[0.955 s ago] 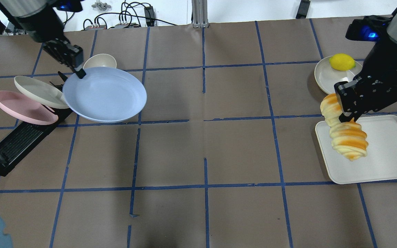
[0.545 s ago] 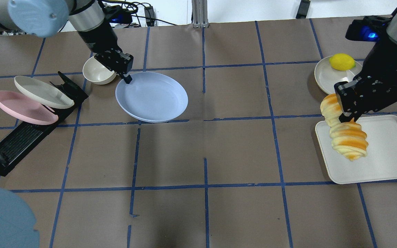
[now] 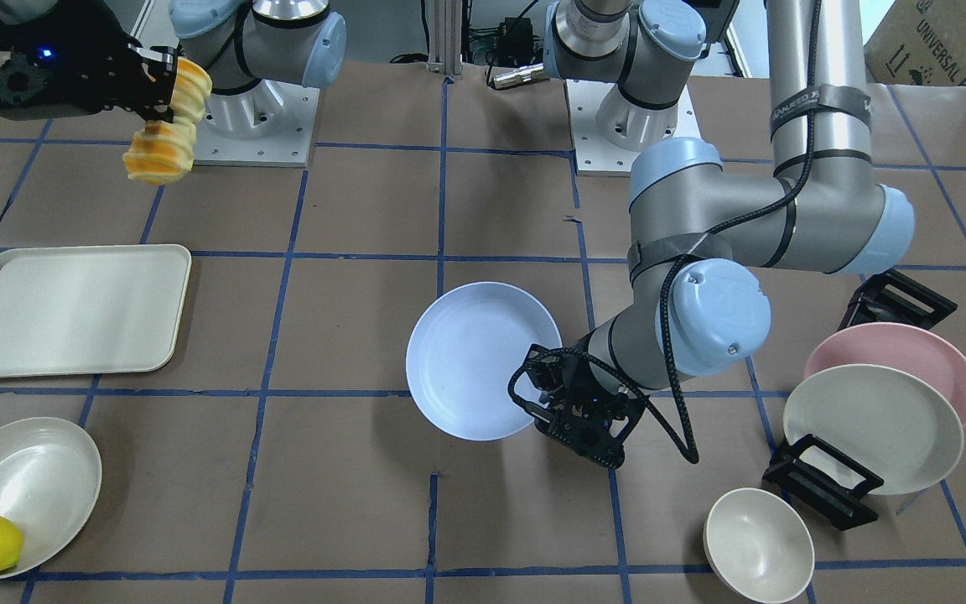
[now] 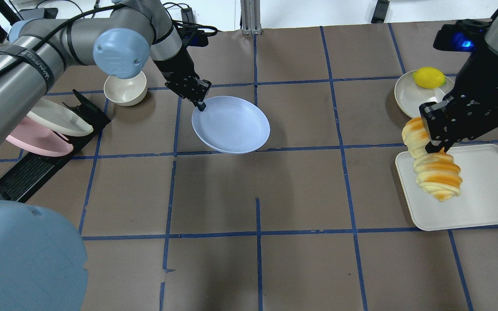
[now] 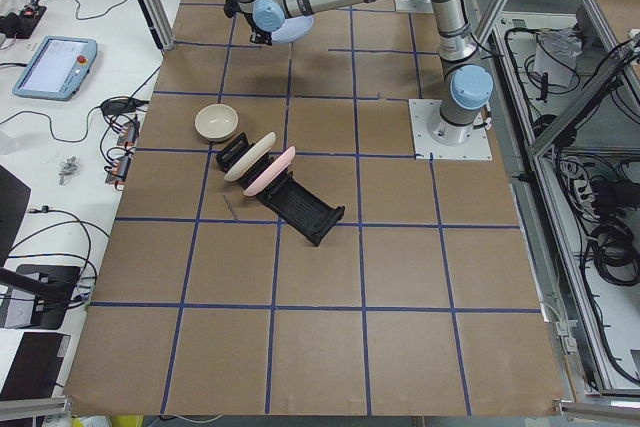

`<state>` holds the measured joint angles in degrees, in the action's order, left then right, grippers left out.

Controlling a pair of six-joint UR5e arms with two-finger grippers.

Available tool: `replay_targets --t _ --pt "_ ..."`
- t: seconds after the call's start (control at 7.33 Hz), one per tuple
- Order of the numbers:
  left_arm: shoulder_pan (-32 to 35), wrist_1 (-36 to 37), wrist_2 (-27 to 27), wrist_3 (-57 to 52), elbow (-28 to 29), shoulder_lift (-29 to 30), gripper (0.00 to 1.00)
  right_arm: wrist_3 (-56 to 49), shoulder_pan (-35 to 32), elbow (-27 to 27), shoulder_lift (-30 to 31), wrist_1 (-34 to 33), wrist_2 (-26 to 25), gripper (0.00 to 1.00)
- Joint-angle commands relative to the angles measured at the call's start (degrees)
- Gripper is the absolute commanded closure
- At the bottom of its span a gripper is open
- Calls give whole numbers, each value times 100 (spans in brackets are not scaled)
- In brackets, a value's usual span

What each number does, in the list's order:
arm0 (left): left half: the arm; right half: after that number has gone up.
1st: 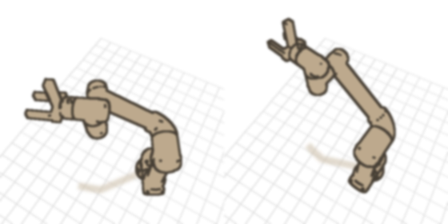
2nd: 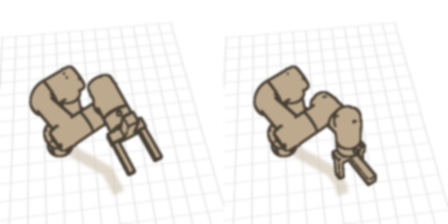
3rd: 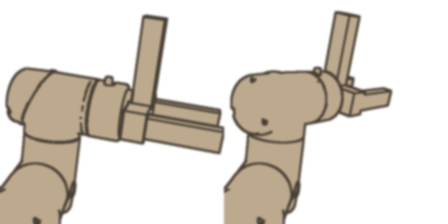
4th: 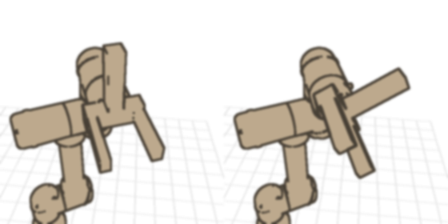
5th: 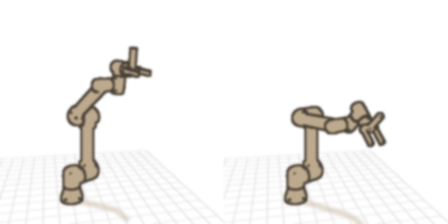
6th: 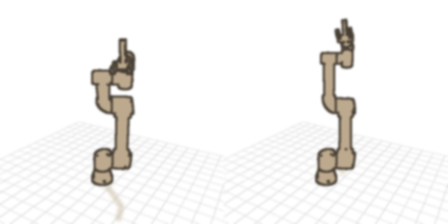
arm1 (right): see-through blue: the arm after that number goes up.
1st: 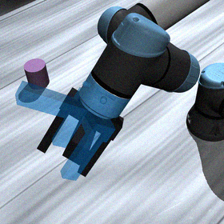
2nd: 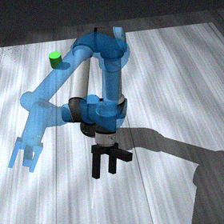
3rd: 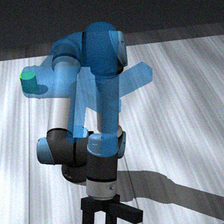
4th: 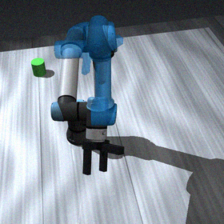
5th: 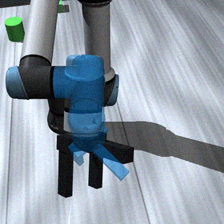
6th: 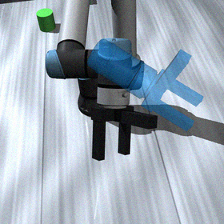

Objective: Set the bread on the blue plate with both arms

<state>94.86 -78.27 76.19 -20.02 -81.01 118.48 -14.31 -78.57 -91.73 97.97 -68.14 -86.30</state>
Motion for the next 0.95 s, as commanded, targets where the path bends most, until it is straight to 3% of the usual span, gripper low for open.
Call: replay_targets --t 0.0,0.14,0.27,0.41,0.82 --pt "304 670 -78 567 -116 271 91 -10 0 -3 3 2 -1 95" --pt "349 916 -78 604 -203 411 88 -28 0 -3 3 -15 -10 95" --pt "367 1206 -78 691 -239 482 62 -45 0 6 -6 -42 -1 95" --pt "297 1330 -35 614 -248 335 1 -45 0 6 -6 -51 -1 95" --pt "-97 412 341 613 -143 -393 0 -45 0 -12 -6 -42 -1 95"
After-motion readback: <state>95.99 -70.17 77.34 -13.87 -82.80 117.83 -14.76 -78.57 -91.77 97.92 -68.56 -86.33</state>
